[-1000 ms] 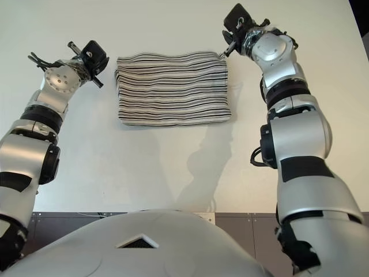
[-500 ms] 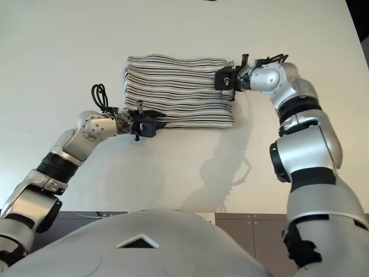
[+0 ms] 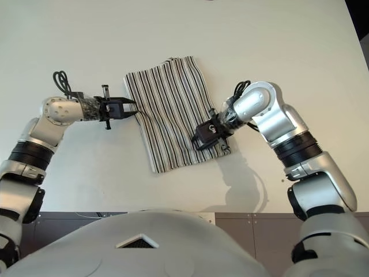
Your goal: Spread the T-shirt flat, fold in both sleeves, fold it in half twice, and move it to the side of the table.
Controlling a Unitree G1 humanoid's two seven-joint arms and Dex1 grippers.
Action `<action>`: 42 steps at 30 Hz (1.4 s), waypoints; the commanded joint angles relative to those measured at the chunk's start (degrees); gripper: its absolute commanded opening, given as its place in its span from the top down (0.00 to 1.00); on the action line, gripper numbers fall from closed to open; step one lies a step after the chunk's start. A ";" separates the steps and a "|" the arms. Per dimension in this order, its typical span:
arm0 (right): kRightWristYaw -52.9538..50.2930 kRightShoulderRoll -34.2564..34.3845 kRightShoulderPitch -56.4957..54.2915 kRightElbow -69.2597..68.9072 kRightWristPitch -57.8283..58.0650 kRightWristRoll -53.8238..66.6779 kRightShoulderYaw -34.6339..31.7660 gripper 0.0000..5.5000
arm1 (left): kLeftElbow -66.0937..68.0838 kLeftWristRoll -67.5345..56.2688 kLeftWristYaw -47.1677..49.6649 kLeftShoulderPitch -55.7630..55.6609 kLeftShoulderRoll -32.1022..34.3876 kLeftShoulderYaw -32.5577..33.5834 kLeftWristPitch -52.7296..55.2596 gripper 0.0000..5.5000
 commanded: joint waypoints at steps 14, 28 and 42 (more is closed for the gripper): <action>-14.84 -5.25 11.53 -14.65 8.89 8.02 -22.44 0.73 | 0.47 2.19 15.30 -0.61 3.28 6.82 -15.78 0.77; -25.70 -11.33 33.33 -22.83 -0.18 6.19 -37.46 0.73 | -32.81 18.83 20.69 38.66 15.83 14.25 -21.78 0.62; -27.21 -11.35 31.17 -20.05 -4.25 5.43 -33.11 0.73 | -26.05 31.52 35.71 34.20 14.89 8.31 -28.13 0.62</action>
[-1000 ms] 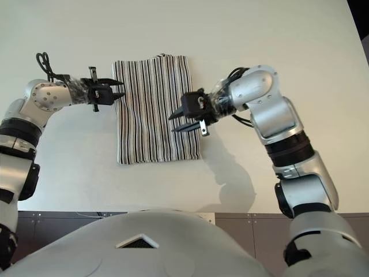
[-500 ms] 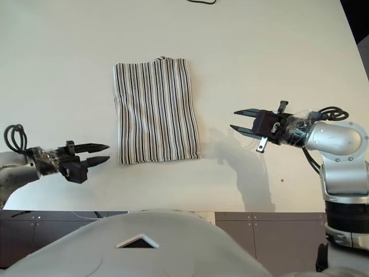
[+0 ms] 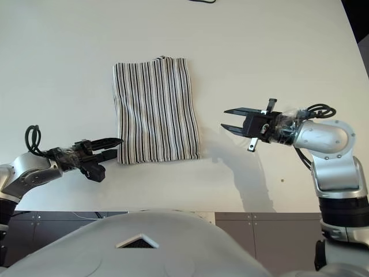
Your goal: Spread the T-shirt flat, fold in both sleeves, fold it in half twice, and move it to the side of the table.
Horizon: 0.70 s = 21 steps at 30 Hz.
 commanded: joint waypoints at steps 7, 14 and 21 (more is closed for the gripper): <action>-2.10 0.68 -2.23 2.23 -2.00 -1.82 1.81 0.73 | 5.08 1.82 1.98 -1.68 1.24 -3.61 -4.67 0.62; -2.56 1.11 -2.99 3.53 -3.63 -2.63 3.21 0.73 | 7.42 -0.63 0.21 -3.78 1.45 -7.11 -6.13 0.79; -2.52 0.02 -0.74 4.10 -10.68 -5.89 5.01 0.73 | 8.61 -2.66 -1.08 -4.84 2.67 -8.11 -7.11 0.95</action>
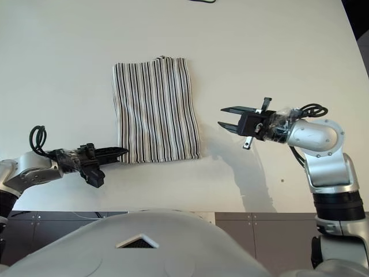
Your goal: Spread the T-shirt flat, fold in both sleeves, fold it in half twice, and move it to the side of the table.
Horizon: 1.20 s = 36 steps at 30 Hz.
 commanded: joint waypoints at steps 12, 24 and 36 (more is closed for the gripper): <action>-42.06 2.67 -16.53 32.32 -46.25 -54.82 18.38 0.58 | 7.60 -2.45 -6.03 -4.08 0.87 -4.67 -2.39 0.98; -65.47 5.24 -25.47 37.29 -52.01 -70.70 33.34 0.58 | 10.22 -2.25 -6.57 -7.60 -0.29 -6.48 -4.44 0.98; -68.26 2.47 -25.06 34.22 -53.35 -69.15 36.72 0.64 | 10.71 -3.49 -6.94 -8.76 -0.23 -6.91 -4.88 0.98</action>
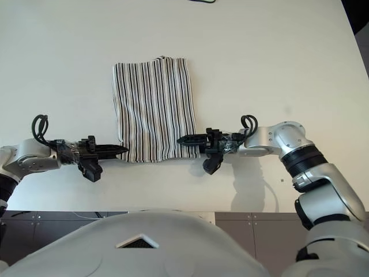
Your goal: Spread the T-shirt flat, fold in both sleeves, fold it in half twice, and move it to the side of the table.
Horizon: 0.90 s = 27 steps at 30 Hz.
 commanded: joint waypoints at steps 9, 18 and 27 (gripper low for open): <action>10.24 -1.17 1.20 3.25 0.53 7.46 1.12 0.93 | 0.93 -0.56 -2.40 0.66 -0.01 -1.19 -0.12 0.98; 28.07 -5.55 3.34 -2.94 1.65 28.94 -0.10 0.98 | -6.93 -17.94 -10.16 3.31 2.60 -3.98 5.75 0.98; 52.37 -24.60 16.09 -32.09 23.69 69.82 -4.23 0.98 | -28.87 -44.80 -21.26 16.17 13.20 -1.95 23.24 0.98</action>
